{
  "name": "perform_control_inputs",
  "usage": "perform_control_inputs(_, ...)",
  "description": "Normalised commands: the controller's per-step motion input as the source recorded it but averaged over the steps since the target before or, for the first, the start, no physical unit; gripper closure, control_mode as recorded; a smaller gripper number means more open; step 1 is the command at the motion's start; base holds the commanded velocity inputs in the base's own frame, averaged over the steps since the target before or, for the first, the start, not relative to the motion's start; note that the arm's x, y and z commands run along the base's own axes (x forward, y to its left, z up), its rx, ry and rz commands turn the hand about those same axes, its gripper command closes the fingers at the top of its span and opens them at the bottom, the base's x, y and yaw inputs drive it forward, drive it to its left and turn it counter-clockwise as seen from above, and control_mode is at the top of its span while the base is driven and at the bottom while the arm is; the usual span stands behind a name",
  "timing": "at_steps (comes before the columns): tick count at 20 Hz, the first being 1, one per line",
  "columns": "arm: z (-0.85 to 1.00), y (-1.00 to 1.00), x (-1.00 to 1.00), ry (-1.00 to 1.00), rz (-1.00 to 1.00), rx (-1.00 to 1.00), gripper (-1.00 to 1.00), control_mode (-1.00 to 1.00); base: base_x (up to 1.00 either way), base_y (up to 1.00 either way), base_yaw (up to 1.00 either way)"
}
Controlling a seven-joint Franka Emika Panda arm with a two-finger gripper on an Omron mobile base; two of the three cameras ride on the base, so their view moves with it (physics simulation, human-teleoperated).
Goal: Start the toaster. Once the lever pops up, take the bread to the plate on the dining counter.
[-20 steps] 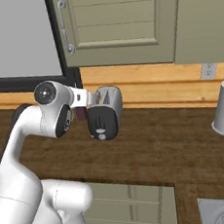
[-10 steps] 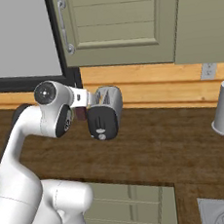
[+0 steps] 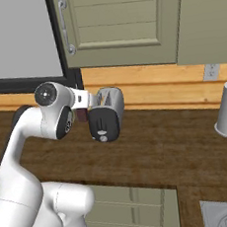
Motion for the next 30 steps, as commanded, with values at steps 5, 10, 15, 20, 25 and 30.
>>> perform_control_inputs(5, 0.0, 0.0, 0.0, 0.0, 0.0, 0.0, -1.0, -1.0, 0.0, 0.0, 0.0)
perform_control_inputs(10, 0.0, 0.0, 0.0, 0.0, 0.0, 0.0, -1.0, -1.0, 0.0, 0.0, 0.0)
perform_control_inputs(15, 0.0, 0.0, 0.0, 0.0, 0.0, 0.0, -1.0, -1.0, 0.0, 0.0, 0.0)
perform_control_inputs(20, 0.0, 0.0, 0.0, 0.0, 0.0, 0.0, -1.0, -1.0, 0.0, 0.0, 0.0)
perform_control_inputs(25, 0.0, 0.0, 0.0, 0.0, 0.0, 0.0, -1.0, -1.0, 0.0, 0.0, 0.0)
perform_control_inputs(30, 0.0, 0.0, 0.0, 0.0, 0.0, 0.0, -1.0, -1.0, 0.0, 0.0, 0.0)
